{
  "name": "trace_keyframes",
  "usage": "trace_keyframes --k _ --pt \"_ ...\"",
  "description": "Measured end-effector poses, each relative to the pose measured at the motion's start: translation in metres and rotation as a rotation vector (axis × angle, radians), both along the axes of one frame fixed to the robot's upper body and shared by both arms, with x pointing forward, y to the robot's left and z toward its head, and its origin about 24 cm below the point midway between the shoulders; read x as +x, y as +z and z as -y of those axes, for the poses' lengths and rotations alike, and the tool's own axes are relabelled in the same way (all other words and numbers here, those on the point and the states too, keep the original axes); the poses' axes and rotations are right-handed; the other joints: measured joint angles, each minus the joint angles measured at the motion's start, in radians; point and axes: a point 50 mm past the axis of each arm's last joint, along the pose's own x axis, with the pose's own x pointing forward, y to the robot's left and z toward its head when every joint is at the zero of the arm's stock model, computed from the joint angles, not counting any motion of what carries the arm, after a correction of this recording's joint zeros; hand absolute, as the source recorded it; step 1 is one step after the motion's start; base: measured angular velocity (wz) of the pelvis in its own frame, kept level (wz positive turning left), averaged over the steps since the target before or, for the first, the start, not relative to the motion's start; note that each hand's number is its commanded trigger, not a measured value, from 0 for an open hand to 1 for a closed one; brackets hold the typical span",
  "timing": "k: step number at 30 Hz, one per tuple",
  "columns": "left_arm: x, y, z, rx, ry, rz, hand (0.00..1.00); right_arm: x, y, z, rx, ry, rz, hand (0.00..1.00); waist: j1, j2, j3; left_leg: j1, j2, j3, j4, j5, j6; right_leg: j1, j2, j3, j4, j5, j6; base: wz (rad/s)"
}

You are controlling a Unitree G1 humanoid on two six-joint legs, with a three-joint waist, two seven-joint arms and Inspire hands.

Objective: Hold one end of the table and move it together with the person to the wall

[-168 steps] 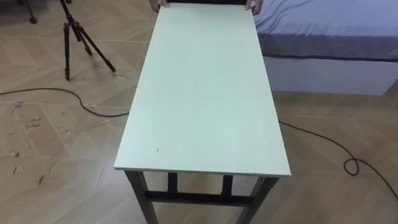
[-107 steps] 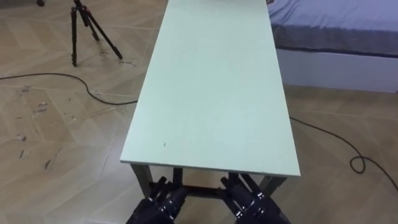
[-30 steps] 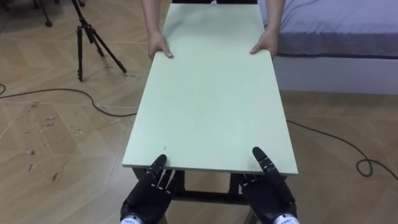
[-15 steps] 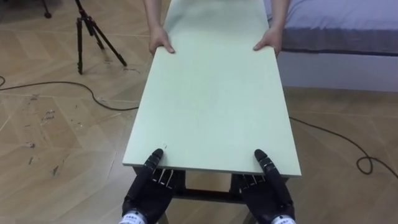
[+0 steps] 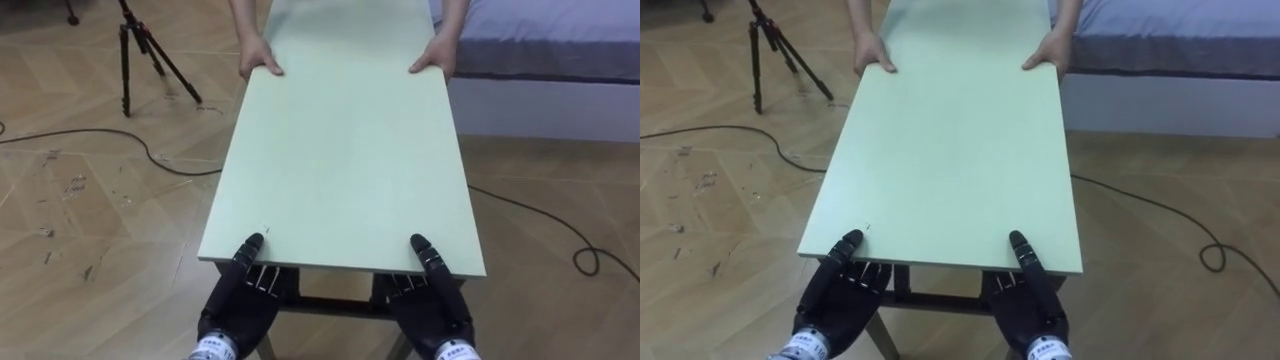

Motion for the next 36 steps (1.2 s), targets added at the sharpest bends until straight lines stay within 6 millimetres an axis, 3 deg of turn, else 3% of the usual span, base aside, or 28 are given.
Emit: trace_keyframes --k 7,12,15,22,29,36 --pt "0.003 0.005 0.0 0.015 -0.011 0.029 1.0 0.007 0.004 0.001 -0.001 0.004 0.029 1.0 0.0 0.007 -0.0014 0.002 0.0 0.0 -0.003 0.0 0.0 0.0 0.0 0.0 0.0 0.0 0.0 0.0" --pt "-0.012 0.0 -0.003 0.077 -0.037 0.006 1.0 -0.006 0.001 0.003 -0.031 0.024 0.008 1.0 0.001 0.019 -0.0099 0.013 0.002 0.005 -0.011 0.0 0.0 0.005 0.002 0.002 0.001 0.0 0.0 -0.02" --pt "-0.014 -0.001 -0.003 0.121 -0.065 0.007 1.0 -0.012 0.001 0.006 -0.044 0.028 0.006 1.0 0.023 0.018 -0.0107 -0.001 0.002 0.009 -0.01 0.0 0.0 -0.01 0.003 0.014 0.004 0.0 0.0 -0.06" --pt "-0.019 0.001 -0.002 0.151 -0.082 0.014 1.0 -0.026 0.005 0.004 -0.039 0.008 0.017 1.0 0.026 0.016 -0.0118 -0.005 0.002 0.011 -0.009 0.0 0.0 -0.02 0.002 0.015 0.02 0.0 0.0 -0.01" --pt "-0.021 0.008 0.001 0.163 -0.087 0.054 1.0 -0.028 0.009 0.004 -0.011 -0.015 0.034 1.0 0.023 -0.01 -0.0105 -0.026 0.002 0.014 0.002 0.0 0.0 -0.034 0.002 0.016 0.02 0.001 -0.001 -0.01" --pt "-0.022 0.01 0.002 0.171 -0.095 0.075 1.0 -0.028 0.009 0.004 -0.014 -0.027 0.04 1.0 0.024 -0.015 -0.0106 -0.037 0.002 0.014 0.007 0.0 0.0 -0.046 0.001 0.015 0.02 0.001 -0.002 0.0"
